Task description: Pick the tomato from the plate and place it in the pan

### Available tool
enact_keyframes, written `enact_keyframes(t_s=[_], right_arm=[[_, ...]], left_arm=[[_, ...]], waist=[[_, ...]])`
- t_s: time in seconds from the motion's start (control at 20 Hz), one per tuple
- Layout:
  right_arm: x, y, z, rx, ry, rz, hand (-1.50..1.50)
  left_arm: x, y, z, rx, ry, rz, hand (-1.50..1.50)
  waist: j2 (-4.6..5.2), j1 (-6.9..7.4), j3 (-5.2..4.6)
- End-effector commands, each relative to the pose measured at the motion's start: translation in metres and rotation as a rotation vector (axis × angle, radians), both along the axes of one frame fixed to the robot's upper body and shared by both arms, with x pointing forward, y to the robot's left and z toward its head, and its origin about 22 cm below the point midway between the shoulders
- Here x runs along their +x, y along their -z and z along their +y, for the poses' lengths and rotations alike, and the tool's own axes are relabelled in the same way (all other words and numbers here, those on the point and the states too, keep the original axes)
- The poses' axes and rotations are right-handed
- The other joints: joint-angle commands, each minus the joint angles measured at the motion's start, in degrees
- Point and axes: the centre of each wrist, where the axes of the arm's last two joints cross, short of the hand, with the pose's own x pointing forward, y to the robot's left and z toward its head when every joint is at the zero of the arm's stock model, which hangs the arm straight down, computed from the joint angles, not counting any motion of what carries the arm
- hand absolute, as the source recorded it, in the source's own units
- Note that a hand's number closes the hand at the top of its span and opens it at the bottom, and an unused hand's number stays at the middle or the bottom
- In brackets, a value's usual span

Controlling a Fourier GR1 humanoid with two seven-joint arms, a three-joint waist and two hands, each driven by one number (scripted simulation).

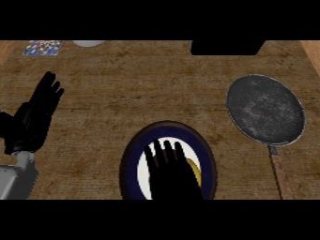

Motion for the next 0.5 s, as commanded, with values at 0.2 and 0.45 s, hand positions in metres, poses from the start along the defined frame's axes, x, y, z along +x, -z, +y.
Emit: enact_keyframes(t_s=[0.2,0.45], right_arm=[[0.012,0.009,0.018,-0.157,0.144,0.044,-1.50],[0.021,0.009,0.019,-0.166,0.181,0.057,-1.50]], left_arm=[[0.002,-0.001,-0.014,-0.007,0.010,-0.005,0.00],[-0.014,0.002,-0.007,-0.003,0.005,0.008,0.00]], waist=[[0.02,-0.01,0.00],[-0.08,0.26,0.02]])
